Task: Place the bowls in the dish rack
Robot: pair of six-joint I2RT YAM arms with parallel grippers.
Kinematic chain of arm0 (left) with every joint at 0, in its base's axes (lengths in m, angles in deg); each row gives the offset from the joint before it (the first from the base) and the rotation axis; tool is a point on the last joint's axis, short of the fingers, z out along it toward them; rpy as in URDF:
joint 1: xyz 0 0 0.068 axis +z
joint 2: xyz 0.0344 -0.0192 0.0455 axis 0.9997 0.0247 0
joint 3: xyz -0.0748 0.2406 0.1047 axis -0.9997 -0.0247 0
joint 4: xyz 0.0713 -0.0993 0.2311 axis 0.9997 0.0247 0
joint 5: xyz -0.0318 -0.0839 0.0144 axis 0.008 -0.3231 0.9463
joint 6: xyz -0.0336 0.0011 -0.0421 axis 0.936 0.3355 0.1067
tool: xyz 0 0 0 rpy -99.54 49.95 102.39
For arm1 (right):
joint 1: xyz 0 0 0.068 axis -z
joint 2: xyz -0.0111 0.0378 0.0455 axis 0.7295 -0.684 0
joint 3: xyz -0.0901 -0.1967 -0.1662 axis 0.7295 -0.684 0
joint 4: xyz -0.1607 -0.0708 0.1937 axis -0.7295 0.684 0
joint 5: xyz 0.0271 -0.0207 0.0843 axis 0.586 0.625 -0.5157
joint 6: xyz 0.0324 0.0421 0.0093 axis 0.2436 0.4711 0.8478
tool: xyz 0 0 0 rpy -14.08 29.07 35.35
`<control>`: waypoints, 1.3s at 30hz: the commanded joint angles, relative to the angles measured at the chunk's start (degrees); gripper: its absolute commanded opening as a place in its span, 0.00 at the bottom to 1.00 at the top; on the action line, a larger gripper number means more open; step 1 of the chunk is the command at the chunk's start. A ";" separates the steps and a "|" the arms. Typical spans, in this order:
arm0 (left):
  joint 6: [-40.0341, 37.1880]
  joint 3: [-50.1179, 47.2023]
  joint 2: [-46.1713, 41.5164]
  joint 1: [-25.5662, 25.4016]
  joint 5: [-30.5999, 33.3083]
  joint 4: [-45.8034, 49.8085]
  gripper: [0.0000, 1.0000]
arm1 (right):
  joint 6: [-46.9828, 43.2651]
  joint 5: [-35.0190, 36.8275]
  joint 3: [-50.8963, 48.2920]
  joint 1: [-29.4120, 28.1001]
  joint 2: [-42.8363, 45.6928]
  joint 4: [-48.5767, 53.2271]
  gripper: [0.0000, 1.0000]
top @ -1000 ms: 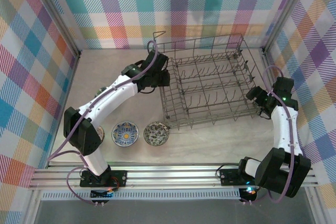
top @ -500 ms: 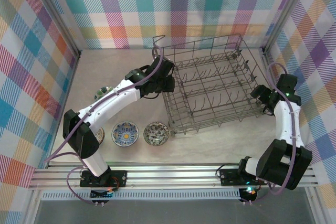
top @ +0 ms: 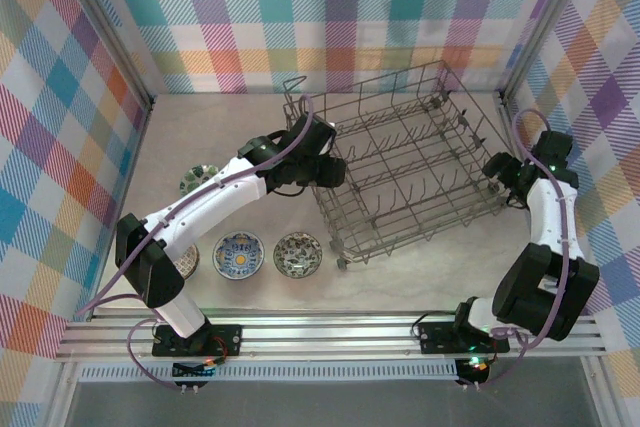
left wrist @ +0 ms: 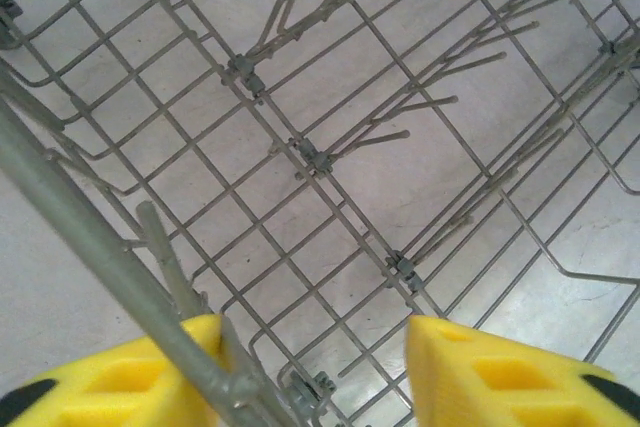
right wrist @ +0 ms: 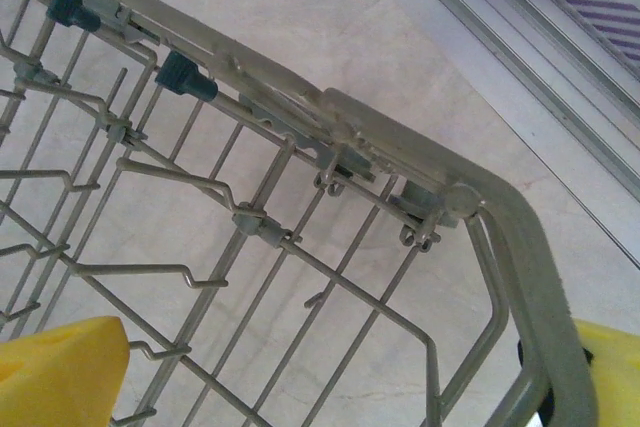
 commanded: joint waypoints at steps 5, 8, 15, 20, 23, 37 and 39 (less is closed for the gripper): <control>-1.58 1.32 -1.85 -1.80 -5.56 0.59 0.68 | -0.51 -10.11 4.86 -1.18 -2.71 -5.98 0.99; -1.55 1.24 -2.62 -1.06 -5.37 0.66 0.73 | -1.18 -9.81 5.98 -1.21 -2.97 -5.34 0.99; -2.20 1.08 -5.36 2.01 -5.89 1.72 0.78 | -0.26 -9.39 6.63 -1.16 0.17 -0.22 0.99; -2.25 1.25 -6.73 3.36 -5.74 2.44 0.80 | -0.80 -8.17 4.15 -1.14 5.09 2.58 0.99; -2.27 0.86 -7.71 4.04 -5.64 2.61 0.81 | -0.59 -8.58 2.27 -1.21 7.57 3.46 0.99; 1.39 0.09 -4.17 7.60 -7.31 2.15 0.76 | 1.29 -16.19 -4.79 -2.76 9.90 0.85 0.99; 1.58 0.18 -2.94 7.62 -7.43 1.84 0.72 | 1.20 -15.82 -4.37 -2.79 9.26 0.36 0.99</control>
